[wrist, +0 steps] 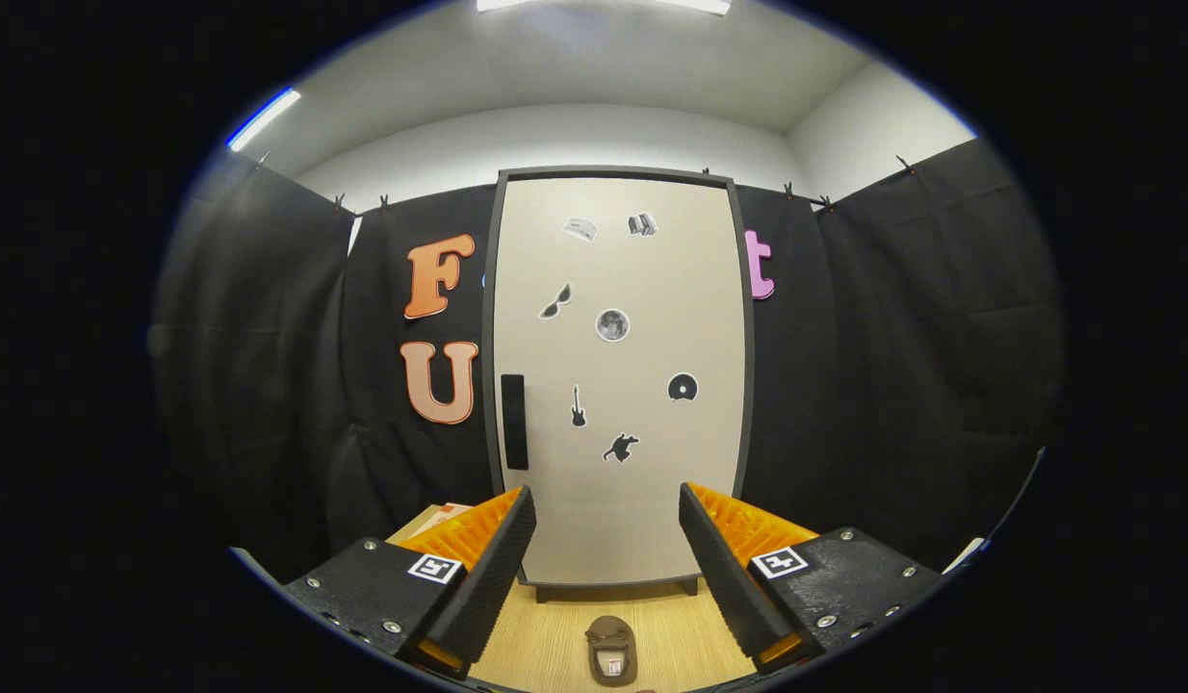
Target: Open the shoe cabinet door, grab the shoes and put them into the shoe cabinet, then close the shoe cabinet door.
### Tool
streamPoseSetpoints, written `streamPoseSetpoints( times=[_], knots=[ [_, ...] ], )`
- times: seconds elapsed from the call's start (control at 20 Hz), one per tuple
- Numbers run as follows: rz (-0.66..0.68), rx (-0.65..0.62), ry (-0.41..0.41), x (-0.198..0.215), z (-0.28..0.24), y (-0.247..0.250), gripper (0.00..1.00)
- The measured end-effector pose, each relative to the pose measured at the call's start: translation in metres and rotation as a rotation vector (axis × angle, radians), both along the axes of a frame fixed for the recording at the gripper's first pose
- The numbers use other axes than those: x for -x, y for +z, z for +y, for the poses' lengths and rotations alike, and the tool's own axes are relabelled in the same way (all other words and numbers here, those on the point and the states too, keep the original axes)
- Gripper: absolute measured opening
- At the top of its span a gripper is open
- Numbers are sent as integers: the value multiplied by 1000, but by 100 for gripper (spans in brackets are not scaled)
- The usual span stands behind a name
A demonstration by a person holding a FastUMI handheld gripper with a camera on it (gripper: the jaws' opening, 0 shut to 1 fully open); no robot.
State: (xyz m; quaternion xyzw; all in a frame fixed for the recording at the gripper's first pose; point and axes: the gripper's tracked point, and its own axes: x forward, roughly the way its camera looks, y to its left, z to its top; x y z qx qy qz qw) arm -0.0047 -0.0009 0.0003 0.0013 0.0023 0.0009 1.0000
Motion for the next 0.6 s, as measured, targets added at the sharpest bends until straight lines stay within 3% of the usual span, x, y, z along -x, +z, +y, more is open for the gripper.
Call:
streamPoseSetpoints(
  times=[0.6],
  knots=[
    [8,-8,10,0,-2,-1,94]
  ],
)
